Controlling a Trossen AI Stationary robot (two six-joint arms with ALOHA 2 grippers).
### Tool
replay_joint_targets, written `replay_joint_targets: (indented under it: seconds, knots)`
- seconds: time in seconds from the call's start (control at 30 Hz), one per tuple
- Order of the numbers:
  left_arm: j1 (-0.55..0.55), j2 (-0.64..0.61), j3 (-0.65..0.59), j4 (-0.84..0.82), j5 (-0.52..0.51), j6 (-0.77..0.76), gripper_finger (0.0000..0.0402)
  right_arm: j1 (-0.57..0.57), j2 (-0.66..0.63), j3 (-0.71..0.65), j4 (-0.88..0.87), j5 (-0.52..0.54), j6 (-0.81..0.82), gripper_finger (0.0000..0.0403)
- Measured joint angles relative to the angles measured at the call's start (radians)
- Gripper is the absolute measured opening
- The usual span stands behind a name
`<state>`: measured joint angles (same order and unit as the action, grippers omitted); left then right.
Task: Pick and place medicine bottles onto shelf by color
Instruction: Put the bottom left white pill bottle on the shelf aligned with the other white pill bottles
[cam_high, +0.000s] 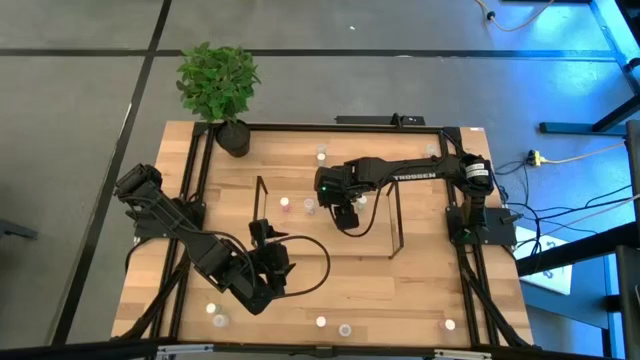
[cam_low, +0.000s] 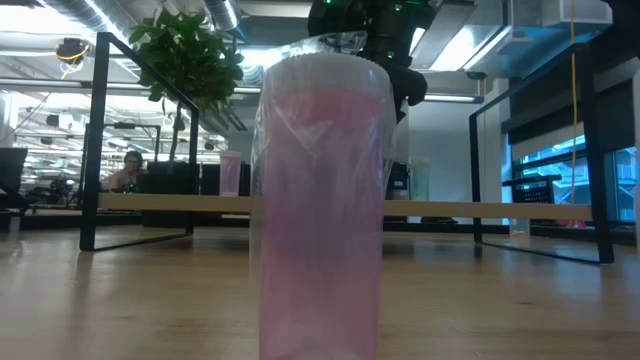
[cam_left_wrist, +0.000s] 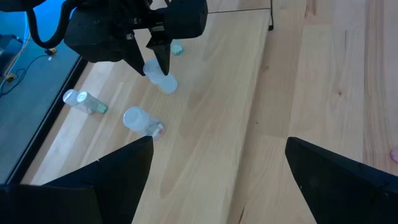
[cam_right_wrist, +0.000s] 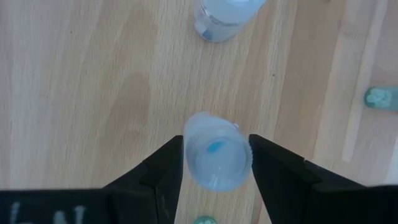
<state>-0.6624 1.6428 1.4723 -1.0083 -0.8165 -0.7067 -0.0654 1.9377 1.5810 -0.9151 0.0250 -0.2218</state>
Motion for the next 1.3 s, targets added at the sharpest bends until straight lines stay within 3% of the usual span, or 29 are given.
replay_joint_targets:
  seconds: [0.3, 0.8, 1.3]
  knots:
    - [0.000, 0.000, 0.000, 0.000, 0.000, 0.000, 0.0360, 0.000, -0.001, 0.000, 0.004, 0.000, 0.003, 0.0157]
    - [0.000, 0.000, 0.000, 0.000, 0.000, 0.001, 0.0360, 0.000, -0.001, 0.000, 0.006, -0.001, 0.009, 0.0225]
    - [0.000, 0.000, 0.000, 0.000, 0.000, 0.003, 0.0360, 0.000, -0.003, 0.010, -0.037, -0.001, 0.008, 0.0225]
